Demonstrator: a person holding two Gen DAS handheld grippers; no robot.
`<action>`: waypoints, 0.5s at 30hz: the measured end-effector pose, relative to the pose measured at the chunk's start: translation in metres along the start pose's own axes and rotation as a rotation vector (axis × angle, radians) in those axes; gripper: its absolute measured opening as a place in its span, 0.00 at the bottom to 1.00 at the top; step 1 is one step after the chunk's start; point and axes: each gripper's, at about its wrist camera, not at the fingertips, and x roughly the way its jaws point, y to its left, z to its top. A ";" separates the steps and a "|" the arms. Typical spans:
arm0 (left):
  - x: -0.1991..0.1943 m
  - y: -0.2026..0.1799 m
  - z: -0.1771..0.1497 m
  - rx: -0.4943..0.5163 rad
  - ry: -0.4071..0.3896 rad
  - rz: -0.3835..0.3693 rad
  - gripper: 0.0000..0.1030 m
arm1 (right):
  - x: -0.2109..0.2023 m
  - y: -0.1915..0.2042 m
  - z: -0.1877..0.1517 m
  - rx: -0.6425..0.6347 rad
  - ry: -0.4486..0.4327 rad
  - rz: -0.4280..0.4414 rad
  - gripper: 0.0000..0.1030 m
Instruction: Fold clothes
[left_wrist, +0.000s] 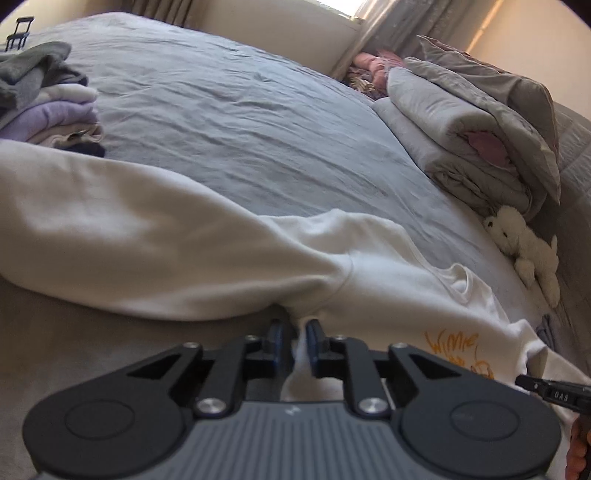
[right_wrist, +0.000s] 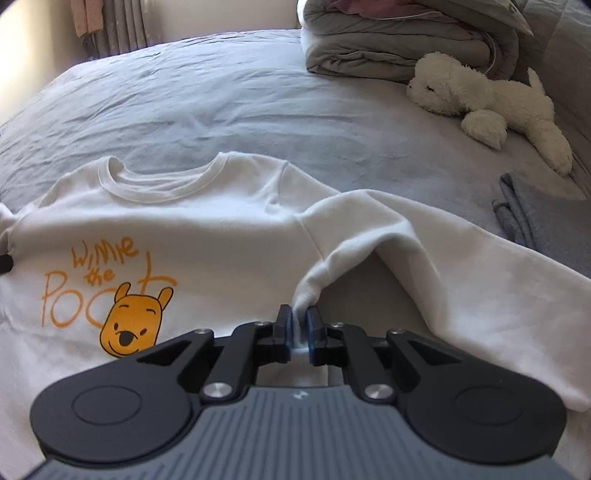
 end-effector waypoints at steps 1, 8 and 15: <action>-0.005 -0.002 0.001 0.014 -0.007 0.000 0.17 | -0.004 -0.002 0.001 0.007 -0.006 0.005 0.11; -0.043 -0.013 0.031 0.120 -0.125 0.007 0.24 | -0.045 -0.022 0.012 0.023 -0.145 0.047 0.35; 0.012 -0.029 0.071 0.166 -0.081 -0.033 0.49 | -0.003 -0.037 0.056 -0.017 -0.128 0.110 0.36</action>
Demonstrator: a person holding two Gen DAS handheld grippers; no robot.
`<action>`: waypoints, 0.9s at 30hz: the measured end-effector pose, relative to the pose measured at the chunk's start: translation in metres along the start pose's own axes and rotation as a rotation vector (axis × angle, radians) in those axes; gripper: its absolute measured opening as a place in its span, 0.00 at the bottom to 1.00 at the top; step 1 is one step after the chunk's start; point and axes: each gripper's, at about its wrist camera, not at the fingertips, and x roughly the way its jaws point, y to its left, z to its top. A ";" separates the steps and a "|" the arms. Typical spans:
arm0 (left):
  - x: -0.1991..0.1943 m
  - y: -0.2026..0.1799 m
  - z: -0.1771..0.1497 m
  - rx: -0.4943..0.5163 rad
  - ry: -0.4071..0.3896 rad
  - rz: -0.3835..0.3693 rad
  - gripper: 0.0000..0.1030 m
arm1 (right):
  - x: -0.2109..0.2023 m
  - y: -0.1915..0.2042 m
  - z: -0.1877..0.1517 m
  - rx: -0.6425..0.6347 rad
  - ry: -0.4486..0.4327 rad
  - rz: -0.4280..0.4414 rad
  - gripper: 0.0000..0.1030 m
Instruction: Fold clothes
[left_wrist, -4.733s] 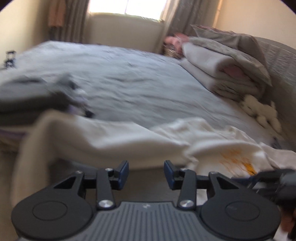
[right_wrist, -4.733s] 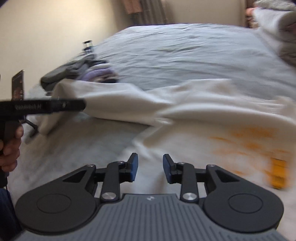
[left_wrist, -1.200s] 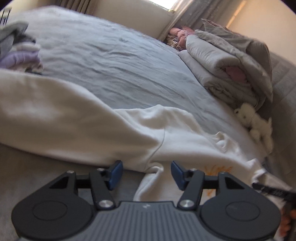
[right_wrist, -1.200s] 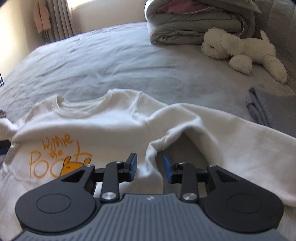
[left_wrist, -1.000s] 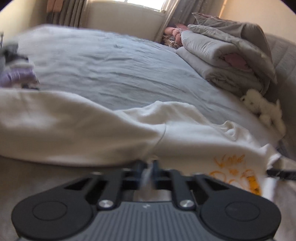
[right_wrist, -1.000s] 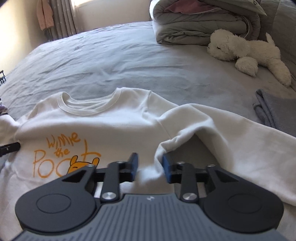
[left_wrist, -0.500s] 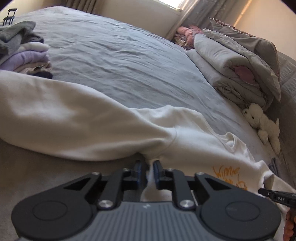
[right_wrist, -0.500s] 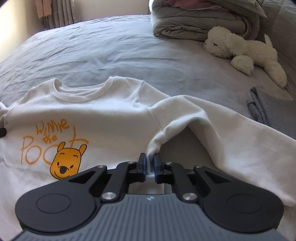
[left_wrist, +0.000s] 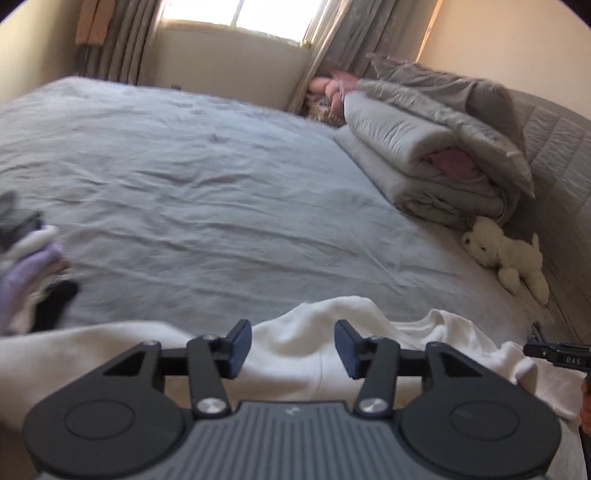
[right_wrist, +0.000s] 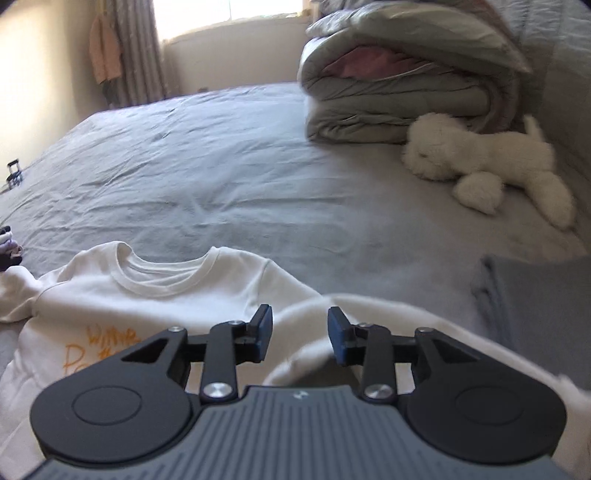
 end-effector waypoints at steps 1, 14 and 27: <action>0.012 0.000 0.002 -0.002 0.014 -0.016 0.49 | 0.011 -0.001 0.006 -0.013 0.013 0.016 0.36; 0.097 -0.024 -0.004 0.146 0.090 -0.079 0.18 | 0.123 0.051 0.038 -0.384 0.122 0.157 0.29; 0.110 -0.044 0.015 0.276 -0.016 0.065 0.10 | 0.098 0.079 0.041 -0.440 -0.160 -0.127 0.01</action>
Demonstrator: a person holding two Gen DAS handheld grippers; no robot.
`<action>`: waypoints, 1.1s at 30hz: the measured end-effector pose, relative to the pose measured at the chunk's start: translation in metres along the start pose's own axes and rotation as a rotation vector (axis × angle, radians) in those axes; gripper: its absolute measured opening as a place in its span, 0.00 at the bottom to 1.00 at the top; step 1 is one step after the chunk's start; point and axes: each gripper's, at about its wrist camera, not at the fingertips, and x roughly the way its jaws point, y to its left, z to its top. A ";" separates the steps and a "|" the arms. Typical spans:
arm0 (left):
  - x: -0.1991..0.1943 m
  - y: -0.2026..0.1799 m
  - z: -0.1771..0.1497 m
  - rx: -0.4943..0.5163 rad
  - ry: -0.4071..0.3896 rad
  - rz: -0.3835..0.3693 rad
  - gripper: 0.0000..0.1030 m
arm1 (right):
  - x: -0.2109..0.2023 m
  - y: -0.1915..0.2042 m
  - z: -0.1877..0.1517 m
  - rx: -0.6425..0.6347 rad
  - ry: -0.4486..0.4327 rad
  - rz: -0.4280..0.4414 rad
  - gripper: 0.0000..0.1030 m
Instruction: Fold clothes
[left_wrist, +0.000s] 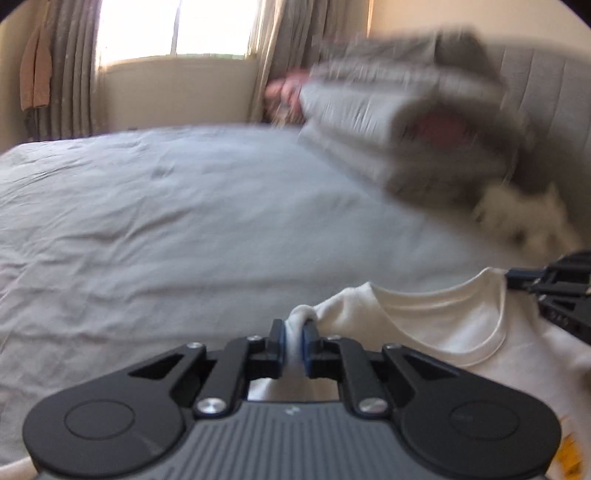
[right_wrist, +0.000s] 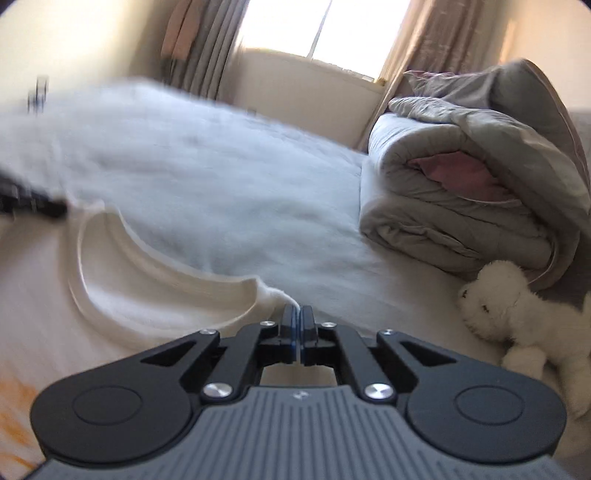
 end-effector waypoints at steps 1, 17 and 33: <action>0.004 0.000 -0.003 -0.001 0.010 0.012 0.11 | 0.013 0.005 -0.007 -0.004 0.047 0.006 0.01; -0.091 0.041 -0.008 -0.114 -0.018 0.147 0.29 | -0.034 -0.060 -0.027 0.394 0.114 -0.002 0.28; -0.213 0.015 -0.142 -0.301 0.164 0.005 0.32 | -0.168 -0.032 -0.121 0.746 0.321 0.148 0.32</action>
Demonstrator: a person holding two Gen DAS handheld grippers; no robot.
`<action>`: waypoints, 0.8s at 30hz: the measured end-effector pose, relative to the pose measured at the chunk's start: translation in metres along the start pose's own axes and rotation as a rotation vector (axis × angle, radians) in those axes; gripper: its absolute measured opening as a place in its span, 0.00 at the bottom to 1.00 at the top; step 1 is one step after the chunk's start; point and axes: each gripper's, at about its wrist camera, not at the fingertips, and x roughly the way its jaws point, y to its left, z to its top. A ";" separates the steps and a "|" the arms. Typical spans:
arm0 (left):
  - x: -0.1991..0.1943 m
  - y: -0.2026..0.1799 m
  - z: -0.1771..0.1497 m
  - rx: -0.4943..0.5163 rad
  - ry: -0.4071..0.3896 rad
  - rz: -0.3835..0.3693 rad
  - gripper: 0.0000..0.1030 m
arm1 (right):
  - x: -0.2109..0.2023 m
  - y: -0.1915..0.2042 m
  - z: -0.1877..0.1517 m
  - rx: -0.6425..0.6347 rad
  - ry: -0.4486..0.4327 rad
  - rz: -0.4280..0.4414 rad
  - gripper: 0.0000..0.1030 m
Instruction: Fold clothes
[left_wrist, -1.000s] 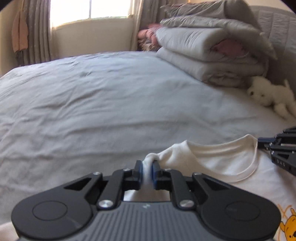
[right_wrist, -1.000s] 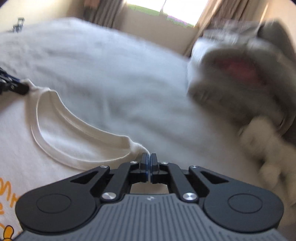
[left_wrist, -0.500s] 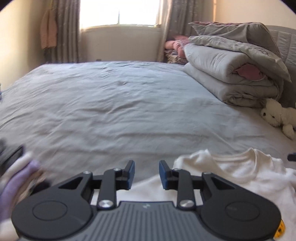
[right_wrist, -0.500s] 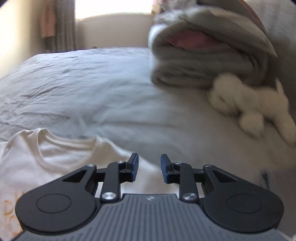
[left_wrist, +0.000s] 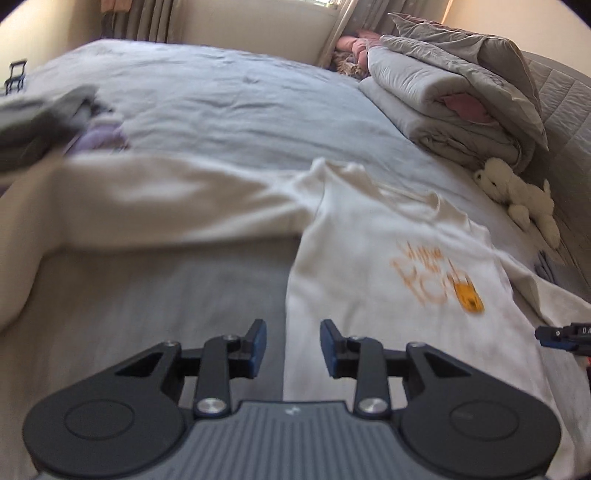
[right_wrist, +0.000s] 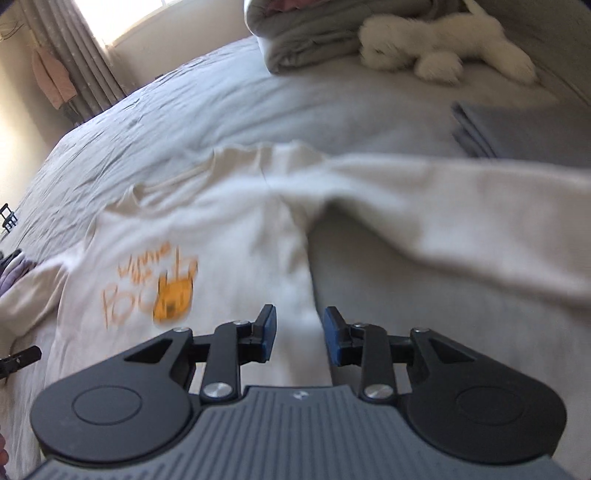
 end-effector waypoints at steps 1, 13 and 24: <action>-0.005 0.002 -0.008 -0.007 0.009 -0.005 0.32 | -0.008 -0.004 -0.011 0.009 -0.001 0.002 0.32; -0.041 0.000 -0.068 0.000 0.049 -0.059 0.31 | -0.066 -0.019 -0.096 0.023 0.021 0.011 0.32; -0.056 -0.011 -0.101 0.116 0.038 -0.058 0.06 | -0.100 -0.016 -0.150 0.089 -0.003 0.034 0.32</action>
